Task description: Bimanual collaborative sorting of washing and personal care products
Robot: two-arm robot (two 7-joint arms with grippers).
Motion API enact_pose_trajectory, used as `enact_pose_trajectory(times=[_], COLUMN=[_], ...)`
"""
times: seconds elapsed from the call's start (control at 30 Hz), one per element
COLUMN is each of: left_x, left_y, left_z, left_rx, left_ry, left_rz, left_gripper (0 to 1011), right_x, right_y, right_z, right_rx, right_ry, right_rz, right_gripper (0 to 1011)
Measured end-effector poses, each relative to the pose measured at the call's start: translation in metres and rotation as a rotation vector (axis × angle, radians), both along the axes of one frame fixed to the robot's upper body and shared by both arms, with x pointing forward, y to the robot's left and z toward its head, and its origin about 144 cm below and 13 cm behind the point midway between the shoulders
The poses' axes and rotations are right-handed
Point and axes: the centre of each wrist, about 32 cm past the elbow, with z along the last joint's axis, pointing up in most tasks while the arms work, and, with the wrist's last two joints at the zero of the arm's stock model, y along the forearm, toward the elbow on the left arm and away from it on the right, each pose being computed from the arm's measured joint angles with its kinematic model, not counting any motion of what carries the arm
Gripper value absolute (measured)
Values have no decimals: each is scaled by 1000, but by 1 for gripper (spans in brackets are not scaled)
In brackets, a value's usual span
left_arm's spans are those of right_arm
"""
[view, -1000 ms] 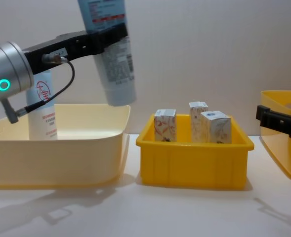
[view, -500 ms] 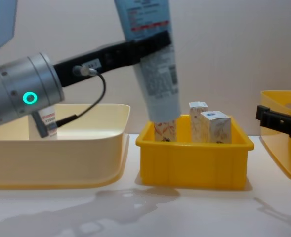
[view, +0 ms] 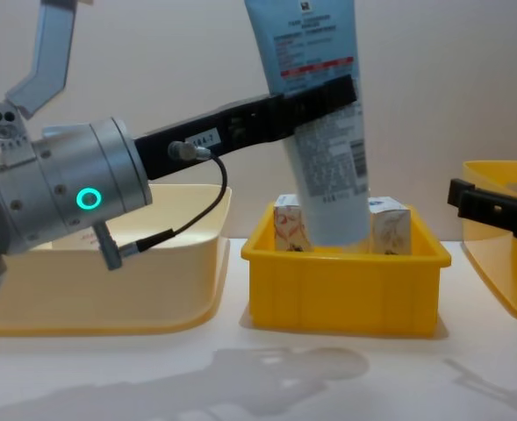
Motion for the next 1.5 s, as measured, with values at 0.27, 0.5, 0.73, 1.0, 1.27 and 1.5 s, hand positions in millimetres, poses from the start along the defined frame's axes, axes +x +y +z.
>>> enact_pose_trajectory(times=[0.27, 0.5, 0.73, 1.0, 1.27, 1.5], left_x=[0, -1, -1, -1, -1, -1], left_y=[-4, -6, -7, -8, -8, -9], left_z=[-2, -3, -4, -4, -4, -4], left_rx=[0, 0, 1, 1, 0, 0], left_ry=[6, 8, 9, 10, 11, 11], left_rz=[-23, -34, -41, -45, -47, -48], left_gripper=[292, 292, 292, 292, 292, 292], right_x=[-2, -4, -5, 1, 14, 23], right_y=[-10, -21, -31, -37, -34, -27], right_z=[8, 17, 28, 37, 43, 45], right_rx=[17, 31, 43, 39, 3, -33], right_ry=[3, 19, 49, 93, 136, 143], right_rz=[93, 186, 303, 422, 511, 529], right_gripper=[1001, 1001, 1001, 1001, 1001, 1001])
